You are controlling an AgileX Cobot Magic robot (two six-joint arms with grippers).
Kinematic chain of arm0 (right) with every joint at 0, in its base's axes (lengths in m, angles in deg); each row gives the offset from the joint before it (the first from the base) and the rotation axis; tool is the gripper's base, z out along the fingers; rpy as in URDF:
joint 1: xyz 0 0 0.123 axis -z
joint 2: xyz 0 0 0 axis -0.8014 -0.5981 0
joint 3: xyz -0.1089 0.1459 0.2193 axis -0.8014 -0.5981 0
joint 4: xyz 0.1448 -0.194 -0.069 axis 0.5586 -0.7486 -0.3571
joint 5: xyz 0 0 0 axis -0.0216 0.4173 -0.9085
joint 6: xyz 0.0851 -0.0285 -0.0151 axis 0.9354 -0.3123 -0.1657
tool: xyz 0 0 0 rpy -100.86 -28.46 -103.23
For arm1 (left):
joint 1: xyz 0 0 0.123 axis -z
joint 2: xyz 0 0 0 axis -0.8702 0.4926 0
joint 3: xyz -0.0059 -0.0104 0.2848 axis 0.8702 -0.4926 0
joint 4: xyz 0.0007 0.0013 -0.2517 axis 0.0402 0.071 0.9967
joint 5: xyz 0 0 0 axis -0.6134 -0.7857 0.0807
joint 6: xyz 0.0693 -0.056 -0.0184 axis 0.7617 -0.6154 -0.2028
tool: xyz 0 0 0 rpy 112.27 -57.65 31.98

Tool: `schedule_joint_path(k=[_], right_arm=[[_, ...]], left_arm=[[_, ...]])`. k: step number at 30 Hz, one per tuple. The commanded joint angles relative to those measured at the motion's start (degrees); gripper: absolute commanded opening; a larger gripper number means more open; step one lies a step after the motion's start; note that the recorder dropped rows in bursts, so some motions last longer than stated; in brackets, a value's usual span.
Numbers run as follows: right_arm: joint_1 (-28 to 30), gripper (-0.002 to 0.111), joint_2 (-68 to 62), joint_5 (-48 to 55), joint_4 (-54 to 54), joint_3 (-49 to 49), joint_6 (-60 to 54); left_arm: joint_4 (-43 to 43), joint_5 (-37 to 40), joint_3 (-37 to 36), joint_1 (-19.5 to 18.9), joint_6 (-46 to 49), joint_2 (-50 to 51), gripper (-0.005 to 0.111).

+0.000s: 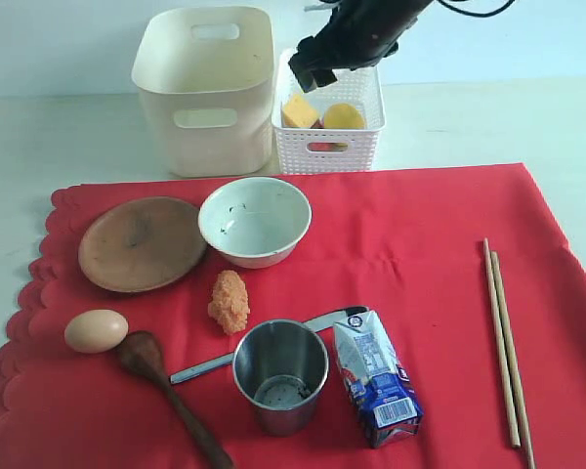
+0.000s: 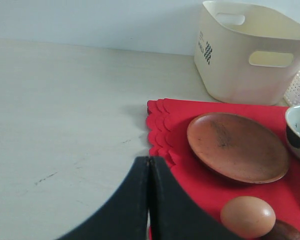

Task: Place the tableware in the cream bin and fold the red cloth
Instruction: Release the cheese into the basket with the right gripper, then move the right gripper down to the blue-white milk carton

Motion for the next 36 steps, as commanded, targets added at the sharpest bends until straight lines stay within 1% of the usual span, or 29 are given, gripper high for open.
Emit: schedule_joint_path(k=[1, 8, 12, 24, 36], right_arm=[[0.2, 0.071, 3.8, 6.9, -1.8, 0.5, 2.0], [0.2, 0.070, 7.7, 17.8, -2.1, 0.4, 5.1], [0.2, 0.070, 9.9, 21.6, -2.1, 0.2, 6.8], [0.2, 0.070, 18.0, 22.7, -2.1, -8.8, 8.3], [0.2, 0.070, 30.9, 21.9, -2.1, -23.9, 9.0]], left_arm=[[-0.3, -0.6, -0.2, -0.2, -0.2, -0.2, 0.000], [-0.3, -0.6, -0.2, -0.2, -0.3, -0.2, 0.000], [-0.3, -0.6, -0.2, -0.2, -0.3, -0.2, 0.000], [-0.3, -0.6, -0.2, -0.2, -0.2, -0.2, 0.000], [-0.3, -0.6, -0.2, -0.2, -0.1, -0.2, 0.000]])
